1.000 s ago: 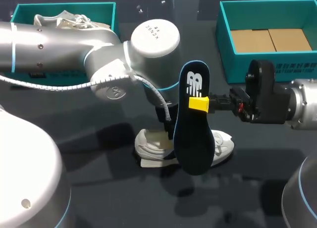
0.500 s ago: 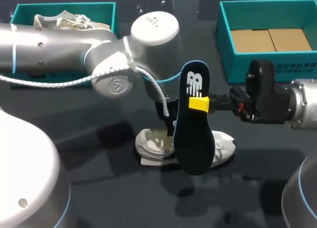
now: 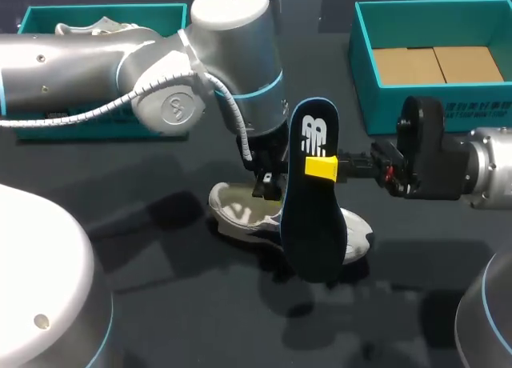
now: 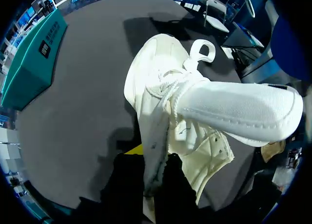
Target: Take the shoe out of the shoebox, open the shoe tongue, remove and reinsert the insole, then place the shoe into the shoebox
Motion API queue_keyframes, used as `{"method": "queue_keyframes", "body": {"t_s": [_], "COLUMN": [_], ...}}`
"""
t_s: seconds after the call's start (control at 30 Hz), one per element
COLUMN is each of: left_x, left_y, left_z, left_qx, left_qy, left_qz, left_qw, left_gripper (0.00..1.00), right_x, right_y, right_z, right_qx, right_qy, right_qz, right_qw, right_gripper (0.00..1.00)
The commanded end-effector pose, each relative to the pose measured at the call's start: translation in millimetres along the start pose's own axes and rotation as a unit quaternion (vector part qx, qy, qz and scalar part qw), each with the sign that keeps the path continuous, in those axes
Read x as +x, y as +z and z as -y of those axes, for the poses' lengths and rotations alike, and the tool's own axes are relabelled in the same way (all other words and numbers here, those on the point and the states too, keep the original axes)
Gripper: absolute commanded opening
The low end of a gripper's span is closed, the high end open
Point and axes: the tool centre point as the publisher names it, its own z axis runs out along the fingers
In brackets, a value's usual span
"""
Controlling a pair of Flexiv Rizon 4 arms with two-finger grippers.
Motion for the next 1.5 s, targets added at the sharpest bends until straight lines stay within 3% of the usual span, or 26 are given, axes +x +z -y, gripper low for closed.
{"method": "queue_keyframes", "body": {"t_s": [0.03, 0.2, 0.5, 0.77, 0.97, 1.5], "left_x": [1.5, 1.5, -17.0, -18.2, -7.1, -0.4], "left_y": [-1.3, -1.3, -27.4, -35.0, -32.5, -21.4], "left_z": [-0.5, -0.5, -10.6, -14.8, -14.9, -1.2], "left_qx": [0.001, 0.001, -0.021, -0.039, -0.05, -0.07], "left_qy": [0.0, 0.0, 0.174, 0.354, 0.47, 0.593], "left_qz": [0.002, 0.002, -0.031, -0.053, -0.05, -0.057], "left_qw": [1.0, 1.0, 0.984, 0.933, 0.88, 0.8], "left_gripper": [0.0, 0.0, 0.0, 0.0, 0.0, 0.0], "right_x": [1.3, 1.3, 1.3, 1.3, 1.3, 1.3], "right_y": [1.4, 1.4, 1.4, 1.4, 1.4, 1.4], "right_z": [1.7, 1.7, 1.7, 1.7, 1.7, 1.7], "right_qx": [-0.001, -0.001, -0.001, -0.001, -0.001, -0.001], "right_qy": [0.0, 0.0, 0.0, 0.0, 0.0, 0.0], "right_qz": [0.002, 0.002, 0.002, 0.002, 0.002, 0.002], "right_qw": [1.0, 1.0, 1.0, 1.0, 1.0, 1.0], "right_gripper": [0.0, 0.0, 0.0, 0.0, 0.0, 0.0]}}
